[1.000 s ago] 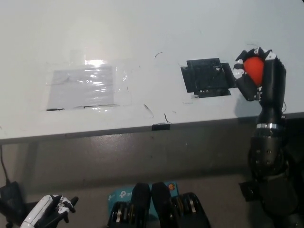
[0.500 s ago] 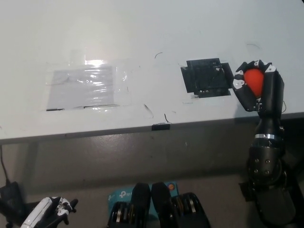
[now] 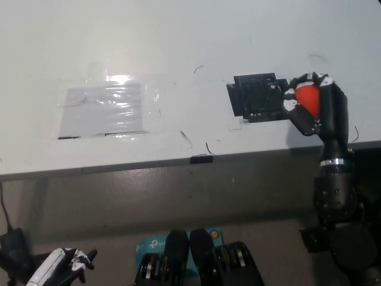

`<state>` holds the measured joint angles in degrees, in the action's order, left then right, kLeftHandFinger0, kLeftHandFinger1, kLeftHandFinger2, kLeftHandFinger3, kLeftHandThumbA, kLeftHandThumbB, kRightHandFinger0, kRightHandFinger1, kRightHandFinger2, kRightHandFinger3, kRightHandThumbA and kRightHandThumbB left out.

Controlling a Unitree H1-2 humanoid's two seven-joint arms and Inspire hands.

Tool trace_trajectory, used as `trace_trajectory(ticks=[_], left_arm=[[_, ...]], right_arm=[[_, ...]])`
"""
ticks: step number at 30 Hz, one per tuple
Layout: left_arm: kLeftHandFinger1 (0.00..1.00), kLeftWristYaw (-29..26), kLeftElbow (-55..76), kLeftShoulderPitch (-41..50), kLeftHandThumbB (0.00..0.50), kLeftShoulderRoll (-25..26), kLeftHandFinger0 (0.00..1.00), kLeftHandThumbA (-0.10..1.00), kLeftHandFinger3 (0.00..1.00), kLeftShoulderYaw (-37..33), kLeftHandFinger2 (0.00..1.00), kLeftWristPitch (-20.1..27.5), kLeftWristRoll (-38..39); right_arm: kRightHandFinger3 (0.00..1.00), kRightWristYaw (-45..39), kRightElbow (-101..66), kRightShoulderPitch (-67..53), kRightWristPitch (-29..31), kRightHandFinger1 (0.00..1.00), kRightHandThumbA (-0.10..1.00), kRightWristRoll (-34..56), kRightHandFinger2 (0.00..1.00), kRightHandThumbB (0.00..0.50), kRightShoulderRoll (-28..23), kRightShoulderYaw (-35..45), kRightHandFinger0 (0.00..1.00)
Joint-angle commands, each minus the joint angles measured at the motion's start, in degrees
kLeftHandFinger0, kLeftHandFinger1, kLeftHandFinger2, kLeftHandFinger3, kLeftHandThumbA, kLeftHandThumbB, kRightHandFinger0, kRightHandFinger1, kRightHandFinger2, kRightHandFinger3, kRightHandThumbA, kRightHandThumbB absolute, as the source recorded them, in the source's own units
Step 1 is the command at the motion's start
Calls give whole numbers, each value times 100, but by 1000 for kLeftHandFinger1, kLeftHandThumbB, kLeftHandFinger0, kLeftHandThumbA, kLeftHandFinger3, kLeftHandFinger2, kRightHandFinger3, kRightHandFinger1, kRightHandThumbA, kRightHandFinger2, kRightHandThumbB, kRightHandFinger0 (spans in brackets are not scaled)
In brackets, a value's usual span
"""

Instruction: The robot uses right hand to squeeze a small tennis ball placed on the black area of the table

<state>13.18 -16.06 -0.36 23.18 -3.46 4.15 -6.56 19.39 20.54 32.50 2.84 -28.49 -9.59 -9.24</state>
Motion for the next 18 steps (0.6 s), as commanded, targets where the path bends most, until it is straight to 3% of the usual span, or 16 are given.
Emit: trace_trajectory(ticks=[1, 4, 5, 7, 9, 11, 12, 13, 14, 16, 18], left_arm=[[91, -3, 29, 17, 457, 99, 161, 701, 359, 46, 253, 176, 4], [82, -2, 100, 44, 450, 97, 146, 707, 359, 21, 244, 126, -36], [102, -8, 104, 42, 444, 100, 152, 711, 379, 14, 252, 108, -56], [111, 0, 80, 21, 435, 112, 156, 705, 400, 6, 253, 113, -67], [112, 15, 74, 12, 436, 125, 152, 713, 395, -7, 252, 122, -78], [101, -7, 128, 13, 429, 123, 145, 703, 384, -15, 243, 27, -121], [105, -11, 147, 6, 426, 121, 147, 705, 397, -22, 244, 18, -139], [97, -11, 178, 16, 424, 117, 137, 702, 398, -17, 242, -4, -136], [94, -9, 163, -5, 430, 113, 127, 718, 401, -37, 241, 59, -157], [95, -5, 153, -7, 432, 115, 133, 721, 429, -36, 253, 67, -159], [89, -14, 176, -8, 420, 119, 143, 719, 433, -47, 244, 16, -204]], right_arm=[[409, -1229, 405, 737, -815, 230, -100, -343, 618, 24, -324, -469, 0], [339, -1181, 878, 963, -800, 222, -100, -459, 594, 16, -399, -696, 0], [380, -1202, 977, 1027, -856, 233, -100, -464, 616, 0, -403, -760, 0], [370, -1270, 1280, 1207, -940, 259, -100, -468, 620, 0, -375, -869, 0], [309, -1259, 1517, 1317, -910, 207, -100, -452, 540, 0, -352, -929, 0], [372, -1283, 1728, 1411, -970, 188, -100, -465, 514, 0, -326, -999, 0], [471, -1283, 1780, 1430, -993, 234, -100, -479, 520, 4, -327, -1027, 20], [655, -1250, 1974, 1476, -976, 339, -100, -522, 549, 52, -294, -1097, 151], [940, -1479, 1993, 1509, -1302, 536, -100, -588, 761, 47, -286, -1196, 344], [1000, -1500, 2039, 1527, -1386, 528, -100, -605, 749, 42, -270, -1248, 346], [1000, -1479, 2208, 1582, -1559, 670, -99, -626, 987, 59, -191, -1276, 420]])
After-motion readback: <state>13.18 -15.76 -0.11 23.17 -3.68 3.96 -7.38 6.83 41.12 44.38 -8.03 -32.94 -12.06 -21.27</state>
